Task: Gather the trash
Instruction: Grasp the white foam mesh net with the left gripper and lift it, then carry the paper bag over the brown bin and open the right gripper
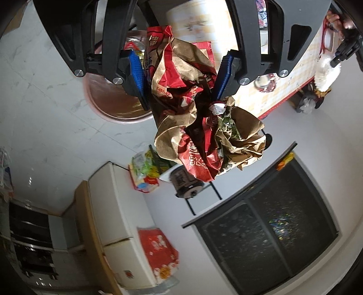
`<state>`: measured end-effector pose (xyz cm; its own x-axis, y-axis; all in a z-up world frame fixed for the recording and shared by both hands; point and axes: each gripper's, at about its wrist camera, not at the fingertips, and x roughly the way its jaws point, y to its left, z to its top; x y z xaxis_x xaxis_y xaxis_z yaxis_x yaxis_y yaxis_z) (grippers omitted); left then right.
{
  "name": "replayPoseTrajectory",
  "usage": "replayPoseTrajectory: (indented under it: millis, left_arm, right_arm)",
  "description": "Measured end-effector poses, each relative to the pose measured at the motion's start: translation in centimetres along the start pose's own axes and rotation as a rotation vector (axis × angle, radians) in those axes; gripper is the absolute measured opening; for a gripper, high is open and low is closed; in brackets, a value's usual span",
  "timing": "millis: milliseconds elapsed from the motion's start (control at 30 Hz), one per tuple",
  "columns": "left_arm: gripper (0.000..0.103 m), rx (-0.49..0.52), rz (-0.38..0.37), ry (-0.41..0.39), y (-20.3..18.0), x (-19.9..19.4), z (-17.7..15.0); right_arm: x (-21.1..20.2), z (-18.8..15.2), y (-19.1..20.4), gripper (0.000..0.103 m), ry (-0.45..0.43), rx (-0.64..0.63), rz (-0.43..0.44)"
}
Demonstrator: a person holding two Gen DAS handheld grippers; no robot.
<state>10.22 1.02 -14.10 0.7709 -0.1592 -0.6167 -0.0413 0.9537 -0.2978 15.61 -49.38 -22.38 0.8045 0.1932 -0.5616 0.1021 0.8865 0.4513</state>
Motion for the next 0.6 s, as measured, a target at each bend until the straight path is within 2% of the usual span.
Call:
replayPoseTrajectory:
  millis: [267,600]
  left_arm:
    - [0.025,0.02,0.048,-0.018,-3.9,-0.7,-0.2]
    - [0.025,-0.02,0.115,-0.036,-5.5,-2.2,-1.9]
  right_arm:
    - [3.2,0.2,-5.3,0.054,0.063,0.07,0.0]
    - [7.9,1.5,-6.3,0.059,0.142,0.075,0.028]
